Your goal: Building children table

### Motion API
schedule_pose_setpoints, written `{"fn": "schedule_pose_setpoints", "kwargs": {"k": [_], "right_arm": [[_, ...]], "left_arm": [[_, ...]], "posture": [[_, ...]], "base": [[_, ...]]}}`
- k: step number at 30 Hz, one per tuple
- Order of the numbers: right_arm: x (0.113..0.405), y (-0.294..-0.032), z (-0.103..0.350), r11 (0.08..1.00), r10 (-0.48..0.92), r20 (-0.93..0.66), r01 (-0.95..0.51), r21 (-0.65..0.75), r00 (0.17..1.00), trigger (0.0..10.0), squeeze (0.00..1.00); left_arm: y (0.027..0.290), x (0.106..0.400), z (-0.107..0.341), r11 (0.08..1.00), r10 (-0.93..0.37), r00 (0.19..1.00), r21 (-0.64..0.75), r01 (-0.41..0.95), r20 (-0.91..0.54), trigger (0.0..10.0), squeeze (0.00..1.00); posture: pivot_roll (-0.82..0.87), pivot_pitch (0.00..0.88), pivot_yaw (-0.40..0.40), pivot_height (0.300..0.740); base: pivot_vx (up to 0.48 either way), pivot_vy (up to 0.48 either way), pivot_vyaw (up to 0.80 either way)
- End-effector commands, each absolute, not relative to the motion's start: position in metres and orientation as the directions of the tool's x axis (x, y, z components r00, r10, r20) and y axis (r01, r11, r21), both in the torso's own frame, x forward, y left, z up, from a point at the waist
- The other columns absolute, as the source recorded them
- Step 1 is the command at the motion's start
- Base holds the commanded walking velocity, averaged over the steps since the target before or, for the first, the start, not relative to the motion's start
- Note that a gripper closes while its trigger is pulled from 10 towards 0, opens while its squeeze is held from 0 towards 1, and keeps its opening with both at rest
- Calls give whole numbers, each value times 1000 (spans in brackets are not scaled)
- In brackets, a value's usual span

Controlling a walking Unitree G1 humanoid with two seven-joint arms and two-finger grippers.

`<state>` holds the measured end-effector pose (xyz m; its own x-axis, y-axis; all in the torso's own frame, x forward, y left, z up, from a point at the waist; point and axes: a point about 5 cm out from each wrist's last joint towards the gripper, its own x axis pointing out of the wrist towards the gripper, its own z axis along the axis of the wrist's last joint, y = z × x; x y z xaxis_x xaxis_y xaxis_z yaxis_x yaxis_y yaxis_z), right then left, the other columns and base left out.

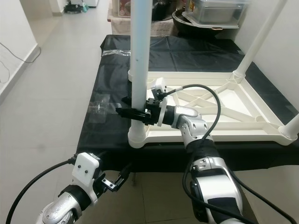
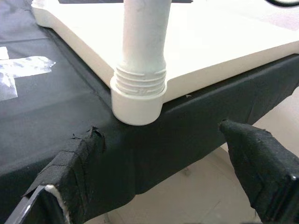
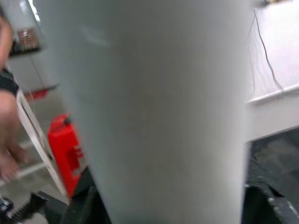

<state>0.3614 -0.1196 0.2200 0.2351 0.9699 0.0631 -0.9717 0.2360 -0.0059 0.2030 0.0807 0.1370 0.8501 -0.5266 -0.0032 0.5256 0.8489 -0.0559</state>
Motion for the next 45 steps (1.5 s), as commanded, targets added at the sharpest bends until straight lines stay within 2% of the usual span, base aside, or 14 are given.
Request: {"fn": "schedule_pose_setpoints", "kwargs": {"k": [1, 9, 11, 14, 21, 28, 29, 30, 31, 32, 33, 37, 38, 45], "right_arm": [[360, -114, 213, 216, 973, 81, -976, 28, 218, 0, 0], [371, -120, 197, 562, 823, 75, -827, 35, 563, 0, 0], [385, -138, 185, 875, 484, -22, -483, 29, 875, 0, 0], [385, -138, 185, 875, 484, -22, -483, 29, 875, 0, 0], [356, -168, 173, 941, -313, -10, 311, 135, 950, 0, 0], [346, -143, 168, 855, -470, -74, 474, 210, 880, 0, 0], [350, -131, 167, 866, -419, -93, 428, 257, 903, 3608, 0], [350, -131, 167, 866, -419, -93, 428, 257, 903, 3608, 0], [350, -124, 169, 886, -377, -73, 382, 263, 923, 10000, 0], [351, -116, 173, 909, -307, -45, 307, 282, 951, 10000, 161], [351, -110, 179, 931, -252, 10, 240, 274, 968, 10000, 1000], [350, -106, 190, 962, -154, 105, 125, 242, 982, 10000, 1000], [352, -106, 192, 965, -66, 129, 31, 260, 989, 10000, 0], [358, -123, 192, 908, 389, 174, -409, 95, 905, 10000, 0]], "left_arm": [[81, 202, 132, 848, -529, 849, -58, 527, -22, 10000, 0], [81, 203, 131, 849, -527, 850, -58, 525, -21, 10000, 0], [82, 203, 131, 850, -526, 850, -56, 524, -22, 10000, 0], [82, 203, 131, 850, -526, 850, -56, 524, -22, 10000, 0], [82, 205, 130, 846, -531, 847, -53, 530, -25, 10000, 0], [82, 206, 130, 851, -525, 851, -51, 523, -23, 10000, 0], [82, 206, 130, 851, -524, 851, -52, 523, -22, 10000, 0], [82, 206, 130, 851, -524, 851, -52, 523, -22, 10000, 0], [82, 206, 130, 852, -523, 852, -53, 522, -23, 10000, 0], [82, 206, 130, 852, -523, 852, -54, 521, -22, 10000, 0], [82, 206, 130, 852, -523, 852, -55, 521, -23, 10000, 0], [81, 206, 130, 851, -524, 851, -57, 523, -22, 10000, 0], [81, 206, 130, 851, -525, 851, -58, 523, -22, 10000, 0], [81, 205, 130, 849, -527, 850, -62, 525, -22, 10000, 0]], "posture": [[170, 86, -70, 740], [157, 89, -68, 740], [150, 91, -61, 740], [150, 91, -61, 740], [142, 90, -54, 740], [143, 94, -56, 740], [143, 92, -59, 740], [143, 92, -59, 740], [140, 95, -59, 740], [140, 95, -60, 740], [140, 96, -61, 740], [138, 97, -62, 740], [137, 98, -62, 740], [132, 100, -58, 740]], "base": [[0, 0, 0], [0, 0, 0], [0, 0, 0], [0, 0, 0], [0, 0, 0], [0, 0, 0], [0, 0, 0], [0, 0, 0], [0, 0, 0], [0, 0, 0], [0, 0, 0], [0, 0, 0], [0, 0, 0], [0, 0, 0]]}}
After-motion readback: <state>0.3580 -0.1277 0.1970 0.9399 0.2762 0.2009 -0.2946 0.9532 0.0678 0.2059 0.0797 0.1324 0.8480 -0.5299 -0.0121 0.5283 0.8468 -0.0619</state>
